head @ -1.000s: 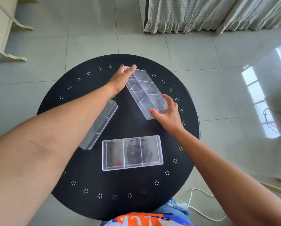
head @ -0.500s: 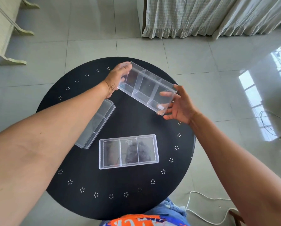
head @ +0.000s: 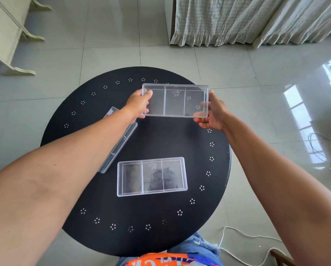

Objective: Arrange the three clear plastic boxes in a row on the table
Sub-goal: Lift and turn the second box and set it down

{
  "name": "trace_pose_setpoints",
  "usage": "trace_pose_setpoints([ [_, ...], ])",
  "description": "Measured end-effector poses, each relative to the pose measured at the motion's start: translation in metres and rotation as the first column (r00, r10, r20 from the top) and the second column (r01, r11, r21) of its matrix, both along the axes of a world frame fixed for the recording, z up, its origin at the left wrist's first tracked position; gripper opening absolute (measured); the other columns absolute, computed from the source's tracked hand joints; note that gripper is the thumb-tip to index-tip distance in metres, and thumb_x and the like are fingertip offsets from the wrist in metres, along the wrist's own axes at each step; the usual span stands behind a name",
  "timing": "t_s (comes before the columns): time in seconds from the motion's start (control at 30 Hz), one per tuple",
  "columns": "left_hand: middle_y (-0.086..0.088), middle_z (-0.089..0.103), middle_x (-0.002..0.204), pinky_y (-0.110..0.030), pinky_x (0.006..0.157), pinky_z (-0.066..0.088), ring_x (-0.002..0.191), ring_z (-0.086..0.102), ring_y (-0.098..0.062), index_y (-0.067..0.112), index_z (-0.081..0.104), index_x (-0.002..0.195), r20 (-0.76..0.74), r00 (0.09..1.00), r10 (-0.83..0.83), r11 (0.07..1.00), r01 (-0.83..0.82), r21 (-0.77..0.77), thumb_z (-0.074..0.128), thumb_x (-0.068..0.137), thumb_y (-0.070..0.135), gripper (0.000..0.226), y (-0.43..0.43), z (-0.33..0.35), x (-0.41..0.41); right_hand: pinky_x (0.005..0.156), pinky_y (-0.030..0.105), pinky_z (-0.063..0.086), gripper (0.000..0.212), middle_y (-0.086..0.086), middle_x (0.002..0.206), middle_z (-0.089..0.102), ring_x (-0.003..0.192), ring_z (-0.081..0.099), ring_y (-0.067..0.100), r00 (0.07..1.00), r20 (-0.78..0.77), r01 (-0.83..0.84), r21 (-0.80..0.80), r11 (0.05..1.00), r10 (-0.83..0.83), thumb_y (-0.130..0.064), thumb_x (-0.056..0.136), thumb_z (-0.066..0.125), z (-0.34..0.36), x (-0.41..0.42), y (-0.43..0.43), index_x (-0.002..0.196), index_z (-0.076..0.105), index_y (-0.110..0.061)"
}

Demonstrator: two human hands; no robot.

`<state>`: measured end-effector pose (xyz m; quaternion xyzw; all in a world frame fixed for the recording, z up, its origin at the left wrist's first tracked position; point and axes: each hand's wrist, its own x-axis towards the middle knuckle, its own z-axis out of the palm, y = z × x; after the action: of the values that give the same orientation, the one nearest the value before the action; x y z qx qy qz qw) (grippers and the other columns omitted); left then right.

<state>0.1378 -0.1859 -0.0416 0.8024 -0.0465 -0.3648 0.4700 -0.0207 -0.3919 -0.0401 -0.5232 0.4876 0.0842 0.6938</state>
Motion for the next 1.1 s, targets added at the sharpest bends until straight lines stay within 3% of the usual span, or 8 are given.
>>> trace_pose_setpoints([
  [0.2, -0.003, 0.052, 0.093, -0.044, 0.086, 0.056, 0.084, 0.059, -0.027, 0.018, 0.049, 0.133, -0.024, 0.999, 0.035, 0.995, -0.032, 0.092, 0.04, 0.1, 0.044, 0.043, -0.004, -0.01, -0.009, 0.062, 0.032, 0.051, 0.065, 0.017, 0.099, 0.064, 0.065, 0.062, 0.028, 0.999, -0.037, -0.041, -0.178, 0.983, 0.035, -0.066, 0.099, 0.022, -0.009, 0.01, 0.004, 0.127, 0.051, -0.015],
  [0.4, -0.001, 0.048, 0.085, -0.037, 0.069, 0.051, 0.082, 0.051, -0.025, 0.012, 0.048, 0.131, 0.001, 0.999, 0.036, 0.986, -0.036, 0.162, 0.048, 0.094, 0.036, 0.043, -0.009, -0.015, -0.012, 0.052, 0.031, 0.055, 0.058, 0.012, 0.094, 0.061, 0.059, 0.061, 0.026, 0.993, -0.114, -0.061, -0.26, 0.964, 0.032, -0.058, 0.099, 0.033, -0.026, 0.009, 0.006, 0.116, 0.054, -0.006],
  [0.53, -0.003, 0.054, 0.096, -0.039, 0.08, 0.057, 0.083, 0.052, -0.026, 0.009, 0.044, 0.14, -0.006, 1.0, 0.017, 0.978, -0.016, 0.21, 0.052, 0.093, 0.034, 0.053, -0.009, -0.02, -0.012, 0.05, 0.029, 0.048, 0.05, 0.009, 0.092, 0.062, 0.056, 0.051, 0.02, 0.985, -0.171, -0.066, -0.329, 0.942, 0.01, -0.054, 0.097, 0.041, -0.036, 0.006, 0.004, 0.106, 0.061, -0.008],
  [0.7, -0.005, 0.057, 0.104, -0.042, 0.083, 0.06, 0.083, 0.055, -0.027, 0.009, 0.05, 0.135, 0.036, 0.999, 0.017, 0.967, -0.026, 0.253, 0.051, 0.094, 0.033, 0.048, -0.011, -0.021, -0.017, 0.046, 0.027, 0.047, 0.043, 0.007, 0.083, 0.059, 0.056, 0.054, 0.022, 0.982, -0.183, -0.032, -0.362, 0.932, -0.037, -0.051, 0.096, 0.047, -0.043, 0.006, 0.004, 0.086, 0.059, -0.012],
  [0.8, -0.008, 0.059, 0.119, -0.033, 0.063, 0.054, 0.085, 0.059, -0.029, 0.006, 0.049, 0.135, 0.079, 0.997, -0.01, 0.949, -0.015, 0.315, 0.05, 0.095, 0.03, 0.047, -0.013, -0.02, -0.02, 0.058, 0.03, 0.051, 0.04, 0.006, 0.083, 0.061, 0.056, 0.056, 0.026, 0.978, -0.197, -0.008, -0.358, 0.934, -0.068, -0.051, 0.094, 0.049, -0.046, 0.006, 0.005, 0.09, 0.06, -0.012],
  [0.87, -0.01, 0.06, 0.125, -0.03, 0.061, 0.048, 0.09, 0.06, -0.029, 0.006, 0.051, 0.134, 0.083, 0.996, -0.022, 0.944, -0.007, 0.329, 0.052, 0.093, 0.027, 0.045, -0.014, -0.022, -0.021, 0.061, 0.031, 0.05, 0.035, 0.006, 0.081, 0.058, 0.055, 0.053, 0.026, 0.975, -0.201, 0.015, -0.355, 0.935, -0.092, -0.047, 0.094, 0.049, -0.046, 0.007, 0.006, 0.085, 0.057, -0.013],
  [1.0, -0.01, 0.063, 0.117, -0.035, 0.073, 0.053, 0.085, 0.057, -0.026, 0.007, 0.056, 0.126, 0.076, 0.997, -0.018, 0.945, -0.008, 0.328, 0.053, 0.092, 0.024, 0.038, -0.012, -0.021, -0.022, 0.051, 0.025, 0.042, 0.032, 0.003, 0.079, 0.055, 0.072, 0.055, 0.029, 0.976, -0.192, 0.033, -0.349, 0.937, -0.105, -0.041, 0.096, 0.046, -0.046, 0.009, 0.008, 0.078, 0.052, -0.016],
  [1.1, -0.009, 0.064, 0.107, -0.031, 0.061, 0.05, 0.079, 0.055, -0.025, 0.011, 0.059, 0.121, 0.07, 0.997, -0.014, 0.954, -0.008, 0.299, 0.052, 0.087, 0.02, 0.036, -0.009, -0.018, -0.024, 0.054, 0.027, 0.045, 0.03, 0.001, 0.073, 0.054, 0.074, 0.054, 0.028, 0.979, -0.182, 0.022, -0.334, 0.942, -0.087, -0.036, 0.096, 0.047, -0.044, 0.012, 0.01, 0.073, 0.053, -0.017],
])
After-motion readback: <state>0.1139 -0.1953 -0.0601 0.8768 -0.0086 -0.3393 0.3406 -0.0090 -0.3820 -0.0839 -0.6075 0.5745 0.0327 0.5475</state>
